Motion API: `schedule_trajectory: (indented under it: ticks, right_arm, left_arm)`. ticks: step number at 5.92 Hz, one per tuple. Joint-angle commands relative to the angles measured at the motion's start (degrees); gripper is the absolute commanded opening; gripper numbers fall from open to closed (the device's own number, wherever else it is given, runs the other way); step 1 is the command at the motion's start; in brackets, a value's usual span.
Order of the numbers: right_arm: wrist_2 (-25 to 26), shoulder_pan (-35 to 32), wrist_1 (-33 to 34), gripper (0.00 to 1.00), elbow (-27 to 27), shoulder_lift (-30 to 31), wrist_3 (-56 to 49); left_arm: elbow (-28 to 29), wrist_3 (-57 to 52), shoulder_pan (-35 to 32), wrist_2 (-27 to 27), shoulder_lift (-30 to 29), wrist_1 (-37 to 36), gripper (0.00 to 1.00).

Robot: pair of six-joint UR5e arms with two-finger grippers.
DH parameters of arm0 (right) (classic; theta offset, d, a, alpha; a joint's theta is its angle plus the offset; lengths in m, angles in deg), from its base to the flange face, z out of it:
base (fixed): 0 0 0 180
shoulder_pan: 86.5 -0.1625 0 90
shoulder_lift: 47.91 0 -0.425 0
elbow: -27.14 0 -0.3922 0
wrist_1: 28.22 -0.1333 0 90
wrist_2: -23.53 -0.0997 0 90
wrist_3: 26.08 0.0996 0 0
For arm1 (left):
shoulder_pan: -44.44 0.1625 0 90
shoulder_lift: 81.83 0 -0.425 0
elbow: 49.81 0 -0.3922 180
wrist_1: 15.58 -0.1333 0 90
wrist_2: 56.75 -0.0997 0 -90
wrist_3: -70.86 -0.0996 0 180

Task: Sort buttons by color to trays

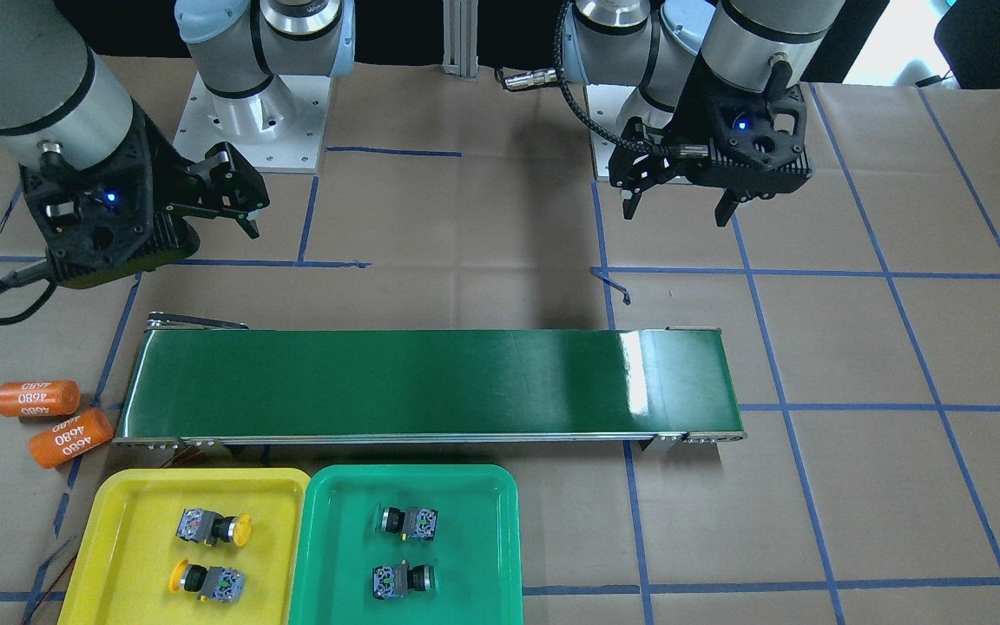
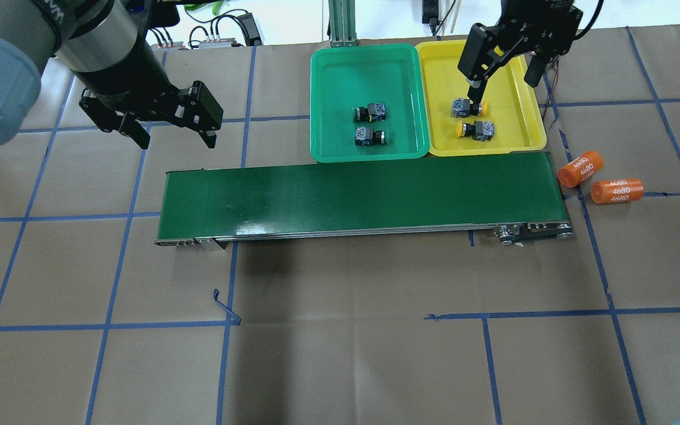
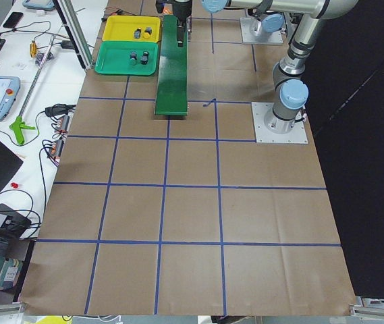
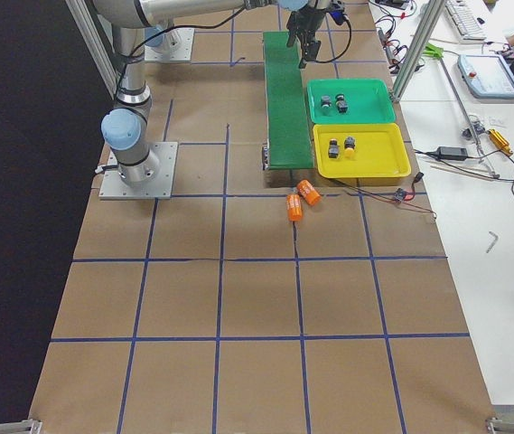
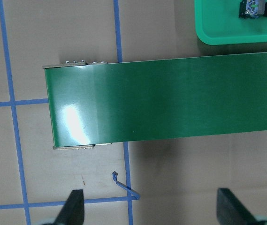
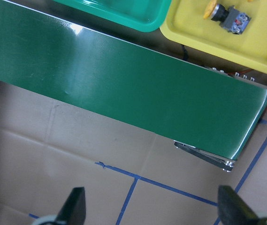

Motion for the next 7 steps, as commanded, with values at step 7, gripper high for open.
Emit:
schedule_trajectory:
  ticks: [7]
  right_arm:
    - [2.99, 0.02, 11.49, 1.00, -15.70, 10.93, 12.01]
  left_arm:
    - [-0.76, 0.00, 0.03, 0.07, 0.26, -0.61, 0.99]
